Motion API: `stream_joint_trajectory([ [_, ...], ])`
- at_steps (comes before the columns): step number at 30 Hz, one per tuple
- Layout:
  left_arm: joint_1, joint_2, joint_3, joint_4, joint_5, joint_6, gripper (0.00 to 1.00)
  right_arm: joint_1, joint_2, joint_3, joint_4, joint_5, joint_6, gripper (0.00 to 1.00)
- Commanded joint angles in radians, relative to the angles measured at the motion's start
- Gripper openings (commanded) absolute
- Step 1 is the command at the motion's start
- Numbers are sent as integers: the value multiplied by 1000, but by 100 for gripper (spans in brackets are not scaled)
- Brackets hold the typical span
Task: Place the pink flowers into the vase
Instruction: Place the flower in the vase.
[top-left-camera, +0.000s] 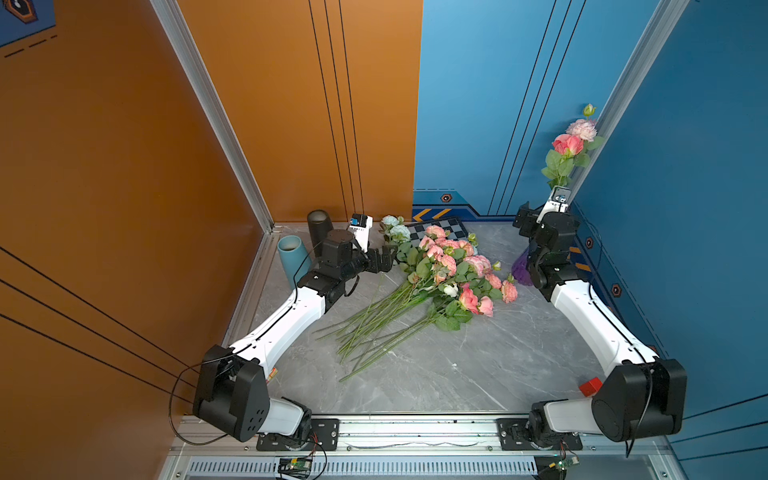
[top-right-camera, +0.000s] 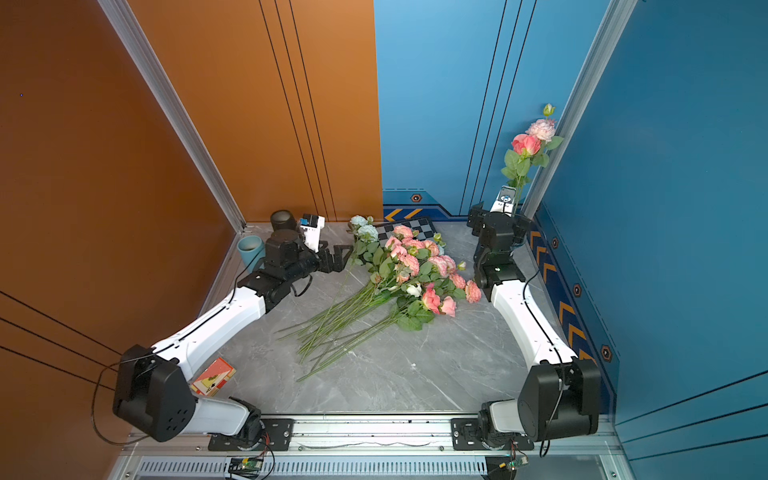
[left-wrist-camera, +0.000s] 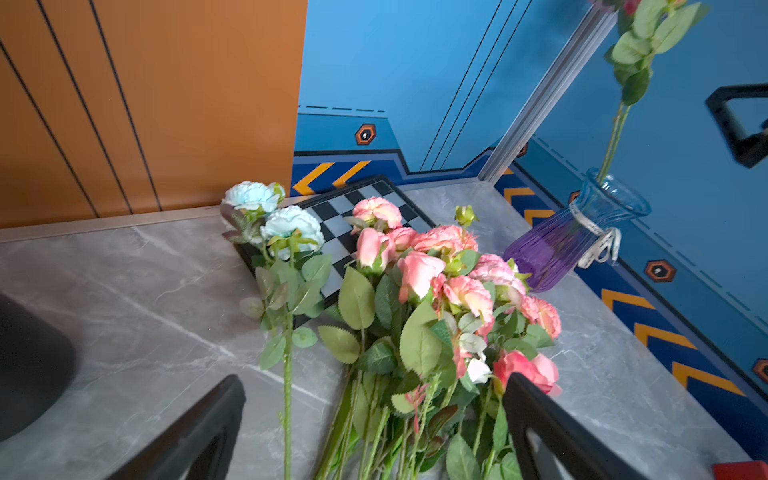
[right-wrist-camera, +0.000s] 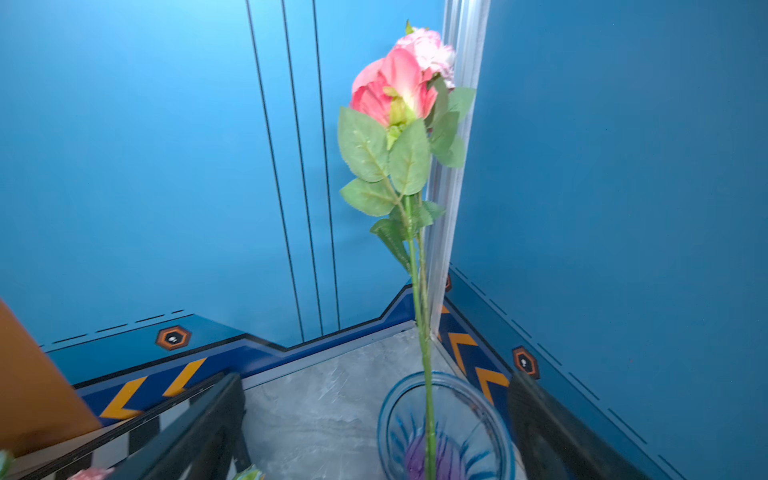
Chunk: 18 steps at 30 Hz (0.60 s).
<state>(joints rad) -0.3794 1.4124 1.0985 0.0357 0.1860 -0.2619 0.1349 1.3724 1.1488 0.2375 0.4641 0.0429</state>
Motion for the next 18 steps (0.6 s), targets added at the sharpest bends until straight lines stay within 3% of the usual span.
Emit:
stream_joint_trajectory([
  [1, 8, 3, 21, -175, -52, 43, 99, 50, -33, -17, -102, -52, 62, 100],
  [6, -2, 77, 75, -391, -54, 66, 99, 115, -26, -19, -214, -97, 126, 100],
  [18, -204, 171, 56, -447, -163, 184, 99, 180, -6, -94, -293, -194, 205, 100],
])
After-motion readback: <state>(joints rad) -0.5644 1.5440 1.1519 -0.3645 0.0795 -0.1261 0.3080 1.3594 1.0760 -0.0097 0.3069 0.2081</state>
